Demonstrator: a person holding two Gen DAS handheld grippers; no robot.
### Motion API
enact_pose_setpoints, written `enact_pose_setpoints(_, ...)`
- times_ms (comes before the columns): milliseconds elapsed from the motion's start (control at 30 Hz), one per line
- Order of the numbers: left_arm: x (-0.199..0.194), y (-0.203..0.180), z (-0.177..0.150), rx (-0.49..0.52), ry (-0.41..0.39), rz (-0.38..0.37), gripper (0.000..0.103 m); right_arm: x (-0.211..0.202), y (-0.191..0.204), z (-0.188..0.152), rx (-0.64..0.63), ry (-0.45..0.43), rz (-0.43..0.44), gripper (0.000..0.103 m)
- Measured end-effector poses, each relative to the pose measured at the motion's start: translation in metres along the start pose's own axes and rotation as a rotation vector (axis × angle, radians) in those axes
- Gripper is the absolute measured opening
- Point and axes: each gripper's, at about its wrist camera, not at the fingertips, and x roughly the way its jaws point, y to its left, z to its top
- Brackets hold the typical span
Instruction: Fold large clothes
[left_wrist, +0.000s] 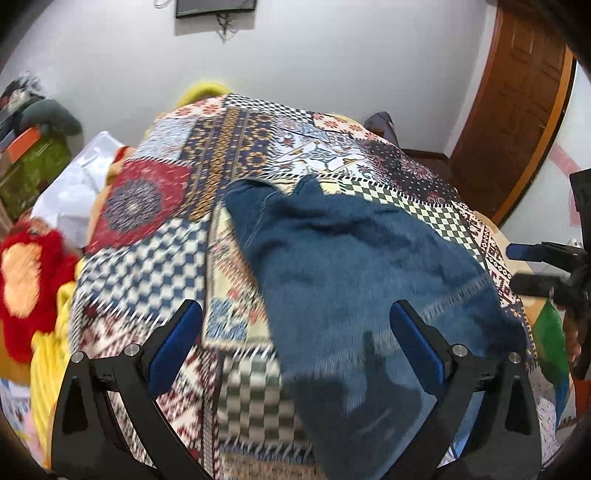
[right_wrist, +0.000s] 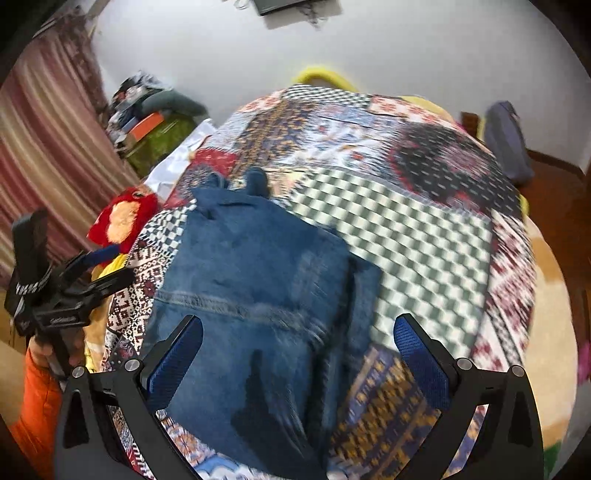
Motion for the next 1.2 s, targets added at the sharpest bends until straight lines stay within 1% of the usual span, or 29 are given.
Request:
enact_pose_setpoints(100, 0.028, -0.003, 0.015, 0.020, 0.021, 0.002, 0.102, 0.025, 0.007, 0.010, -0.031, 0.026, 0.022, 0.103)
enact_pose_setpoints(233, 0.064, 0.004, 0.030, 0.025, 0.039, 0.058, 0.102, 0.065, 0.000, 0.019, -0.023, 0.110, 0.049, 0.103)
enact_pose_setpoints(267, 0.073, 0.009, 0.035, 0.018, 0.036, 0.084, 0.102, 0.075, -0.006, 0.020, -0.012, 0.130, 0.046, 0.103)
enact_pose_setpoints(333, 0.083, 0.020, 0.043, 0.000, 0.028, 0.092, 0.102, 0.091, -0.021, 0.023, 0.017, 0.165, 0.041, 0.103)
enact_pose_setpoints(400, 0.090, 0.029, 0.050, -0.015, 0.031, 0.097, 0.103, 0.100, -0.041, 0.024, 0.060, 0.177, 0.082, 0.103)
enact_pose_setpoints(467, 0.095, 0.035, 0.055, -0.029, 0.032, 0.077, 0.103, 0.102, -0.059, 0.025, 0.095, 0.173, 0.125, 0.103)
enact_pose_setpoints(500, 0.096, 0.036, 0.058, -0.031, 0.032, 0.074, 0.103, 0.102, -0.065, 0.025, 0.098, 0.168, 0.121, 0.103)
enact_pose_setpoints(567, 0.093, 0.033, 0.063, -0.020, 0.017, 0.095, 0.103, 0.100, -0.075, 0.024, 0.095, 0.158, 0.099, 0.103)
enact_pose_setpoints(633, 0.081, 0.030, 0.068, -0.014, -0.024, 0.153, 0.103, 0.096, -0.078, 0.023, 0.101, 0.155, 0.086, 0.103)
enact_pose_setpoints(667, 0.070, 0.031, 0.072, -0.026, -0.054, 0.209, 0.102, 0.092, -0.079, 0.023, 0.098, 0.146, 0.058, 0.103)
enact_pose_setpoints(767, 0.045, 0.033, 0.077, -0.028, -0.103, 0.198, 0.102, 0.070, -0.073, 0.026, 0.061, 0.098, -0.020, 0.103)
enact_pose_setpoints(833, 0.027, 0.029, 0.075, 0.005, -0.120, 0.207, 0.102, 0.051, -0.065, 0.029, 0.026, 0.059, -0.098, 0.103)
enact_pose_setpoints(867, 0.017, 0.025, 0.071, 0.043, -0.122, 0.216, 0.102, 0.040, -0.057, 0.030, -0.008, 0.025, -0.149, 0.103)
enact_pose_setpoints(900, 0.012, 0.020, 0.067, 0.069, -0.124, 0.223, 0.102, 0.030, -0.053, 0.031, -0.030, 0.002, -0.170, 0.103)
enact_pose_setpoints(967, 0.000, 0.010, 0.054, 0.133, -0.122, 0.232, 0.102, 0.015, -0.046, 0.031, -0.052, -0.032, -0.163, 0.103)
enact_pose_setpoints(1033, -0.009, 0.002, 0.039, 0.173, -0.109, 0.224, 0.102, 0.003, -0.040, 0.030, -0.047, -0.040, -0.118, 0.103)
enact_pose_setpoints(1100, -0.013, -0.003, 0.023, 0.182, -0.094, 0.210, 0.102, -0.004, -0.033, 0.025, -0.042, -0.037, -0.068, 0.103)
enact_pose_setpoints(1167, -0.014, -0.006, 0.009, 0.161, -0.068, 0.168, 0.102, -0.005, -0.026, 0.017, -0.045, -0.019, -0.034, 0.103)
enact_pose_setpoints(1200, -0.011, -0.006, -0.001, 0.141, -0.036, 0.133, 0.102, -0.004, -0.023, 0.013, -0.045, -0.010, -0.019, 0.103)
